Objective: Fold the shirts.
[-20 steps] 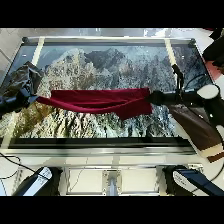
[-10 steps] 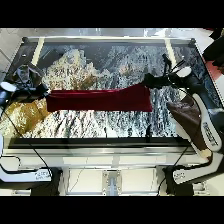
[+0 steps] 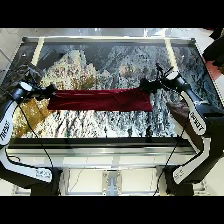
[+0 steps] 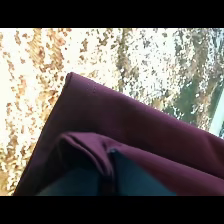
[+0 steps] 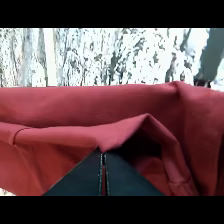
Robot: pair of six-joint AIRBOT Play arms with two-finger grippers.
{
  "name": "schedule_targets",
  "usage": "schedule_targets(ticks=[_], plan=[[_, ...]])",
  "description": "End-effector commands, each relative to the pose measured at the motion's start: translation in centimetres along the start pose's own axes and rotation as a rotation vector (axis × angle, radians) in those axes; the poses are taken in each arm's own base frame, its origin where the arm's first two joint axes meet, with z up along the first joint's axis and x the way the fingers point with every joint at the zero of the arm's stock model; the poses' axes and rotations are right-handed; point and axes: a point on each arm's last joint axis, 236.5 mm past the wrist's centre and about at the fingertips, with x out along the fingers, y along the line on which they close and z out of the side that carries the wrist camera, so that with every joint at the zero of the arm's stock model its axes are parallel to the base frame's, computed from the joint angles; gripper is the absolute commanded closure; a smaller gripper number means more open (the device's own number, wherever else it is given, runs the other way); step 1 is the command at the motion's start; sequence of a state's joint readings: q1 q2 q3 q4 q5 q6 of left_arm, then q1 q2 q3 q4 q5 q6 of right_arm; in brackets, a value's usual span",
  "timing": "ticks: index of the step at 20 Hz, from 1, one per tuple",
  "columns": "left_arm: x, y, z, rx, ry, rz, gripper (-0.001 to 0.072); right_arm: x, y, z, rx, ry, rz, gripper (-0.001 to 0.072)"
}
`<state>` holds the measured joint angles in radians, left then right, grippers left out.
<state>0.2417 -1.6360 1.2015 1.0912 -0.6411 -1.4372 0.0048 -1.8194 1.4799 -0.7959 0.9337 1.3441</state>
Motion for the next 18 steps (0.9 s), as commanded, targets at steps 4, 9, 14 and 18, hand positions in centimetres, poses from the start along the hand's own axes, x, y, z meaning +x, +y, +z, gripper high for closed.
schedule_targets(ticks=[4, 9, 14, 18], plan=[[-4.1, -2.3, 4.2, 0.003, -0.132, -0.044, 0.0073, -3.5, 2.1, -0.2, -0.042, 0.089, 0.057, 0.0366], [-11.8, -7.2, 7.6, 0.205, -0.303, -0.091, 0.0076, -11.9, -2.4, -2.1, -0.095, 0.267, -0.146, 0.0370], [-12.0, -14.7, 3.7, 0.402, -0.250, -0.184, 0.0076, -13.0, -6.4, -1.9, -0.060, 0.266, -0.255, 0.0222], [-9.3, -20.4, -0.8, 0.498, -0.160, -0.262, 0.0078, -9.6, -7.9, -2.2, 0.026, 0.291, -0.219, 0.0222]])
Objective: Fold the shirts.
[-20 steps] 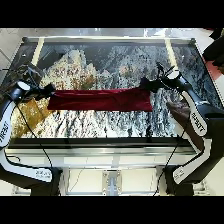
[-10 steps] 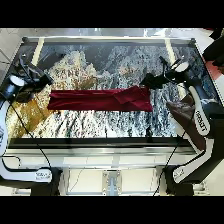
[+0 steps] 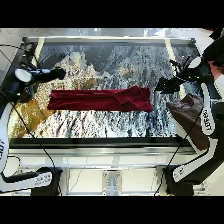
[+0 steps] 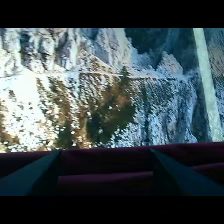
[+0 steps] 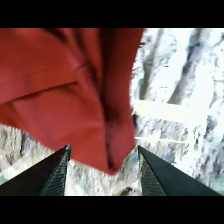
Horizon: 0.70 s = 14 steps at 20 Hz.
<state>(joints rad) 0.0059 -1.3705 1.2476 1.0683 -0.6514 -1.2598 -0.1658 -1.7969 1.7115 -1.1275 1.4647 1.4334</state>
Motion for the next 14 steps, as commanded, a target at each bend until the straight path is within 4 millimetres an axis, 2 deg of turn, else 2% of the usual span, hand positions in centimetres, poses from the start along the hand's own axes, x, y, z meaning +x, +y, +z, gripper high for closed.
schedule_targets(ticks=[1, 2, 3, 7, 11, 14], plan=[[2.5, -5.9, -2.1, 0.086, 0.065, -0.091, 0.0078, 3.2, -0.5, 0.0, 0.066, 0.053, 0.058, 0.0222], [3.3, -7.2, -2.7, 0.104, 0.086, -0.113, 0.0078, 4.4, 0.0, 0.0, 0.083, 0.070, 0.106, 0.0211], [4.0, -8.6, -3.2, 0.121, 0.106, -0.135, 0.0079, 5.5, 0.2, 0.1, 0.099, 0.081, 0.139, 0.0147], [6.0, -12.4, -4.2, 0.181, 0.173, -0.199, 0.0081, 8.8, 0.7, 0.5, 0.163, 0.108, 0.235, 0.0141], [7.6, -13.6, -4.9, 0.277, 0.247, -0.198, 0.0098, 10.2, 1.4, 0.6, 0.182, 0.119, 0.274, 0.0141], [8.5, -13.8, -5.6, 0.280, 0.268, -0.203, 0.0099, 10.8, 2.2, 1.0, 0.166, 0.100, 0.266, 0.0143]])
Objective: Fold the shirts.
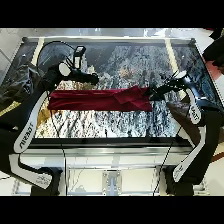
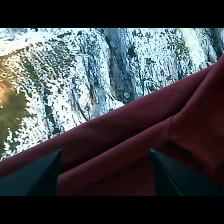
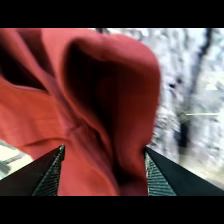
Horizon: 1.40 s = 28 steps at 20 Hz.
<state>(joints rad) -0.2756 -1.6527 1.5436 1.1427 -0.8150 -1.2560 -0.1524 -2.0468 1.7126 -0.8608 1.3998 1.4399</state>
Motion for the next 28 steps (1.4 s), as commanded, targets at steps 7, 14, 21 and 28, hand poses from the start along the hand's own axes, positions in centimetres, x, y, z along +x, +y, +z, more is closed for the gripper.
schedule_targets(ticks=[7, 14, 21, 28], plan=[[2.8, -0.2, -3.4, 0.021, 0.137, -0.023, 0.0101, 2.7, 6.7, -0.9, -0.150, 0.013, 0.126, 0.0694], [5.1, -1.3, -12.0, 0.007, 0.444, -0.093, 0.0694, -6.9, 15.8, -2.3, -0.348, -0.063, 0.185, 0.0695], [7.2, -8.8, -13.9, 0.033, 0.482, -0.248, 0.0694, -11.1, 22.1, -7.3, -0.473, -0.005, 0.172, 0.0695], [0.0, -5.0, -6.8, 0.103, 0.306, -0.126, 0.0694, -8.2, 27.1, -10.0, -0.550, 0.007, 0.188, 0.0696]])
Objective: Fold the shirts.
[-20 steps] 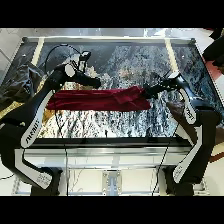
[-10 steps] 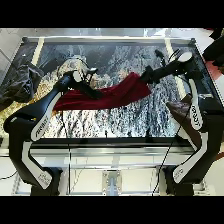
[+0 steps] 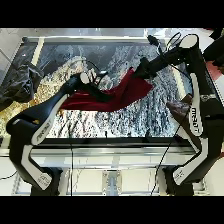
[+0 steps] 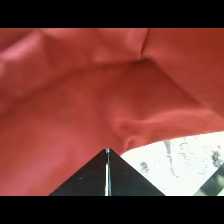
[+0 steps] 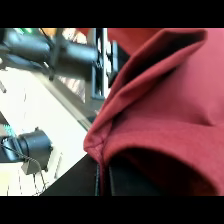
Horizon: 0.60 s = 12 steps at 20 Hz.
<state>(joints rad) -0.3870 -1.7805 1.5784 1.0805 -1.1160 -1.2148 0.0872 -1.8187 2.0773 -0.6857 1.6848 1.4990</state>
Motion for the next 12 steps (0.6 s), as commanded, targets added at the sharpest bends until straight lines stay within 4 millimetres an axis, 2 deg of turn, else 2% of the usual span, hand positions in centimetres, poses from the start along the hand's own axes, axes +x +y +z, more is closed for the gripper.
schedule_targets(ticks=[1, 4, 6, 8, 10, 11, 12], plan=[[-8.6, 3.8, 1.4, 0.042, -0.106, 0.167, 0.0695, 2.5, 3.0, 1.4, -0.032, -0.048, 0.012, 0.0696], [-18.6, 8.5, 0.8, 0.019, -0.209, 0.358, 0.0694, 6.1, 6.8, 4.9, -0.091, -0.196, 0.043, 0.0697], [-24.3, 10.4, 0.1, -0.034, -0.298, 0.427, 0.0694, 9.4, 9.4, 6.4, -0.119, -0.260, 0.072, 0.0698], [-28.9, 12.1, -1.1, -0.086, -0.368, 0.489, 0.0694, 13.9, 12.0, 6.8, -0.136, -0.299, 0.107, 0.0698], [-31.9, 13.6, -2.4, -0.135, -0.406, 0.536, 0.0694, 18.0, 14.6, 7.0, -0.152, -0.347, 0.138, 0.0695], [-32.8, 14.2, -3.4, -0.161, -0.405, 0.548, 0.0694, 19.6, 16.2, 7.4, -0.163, -0.400, 0.156, 0.0666], [-33.3, 14.7, -4.3, -0.184, -0.394, 0.552, 0.0694, 20.5, 18.1, 7.9, -0.169, -0.463, 0.180, 0.0399]])
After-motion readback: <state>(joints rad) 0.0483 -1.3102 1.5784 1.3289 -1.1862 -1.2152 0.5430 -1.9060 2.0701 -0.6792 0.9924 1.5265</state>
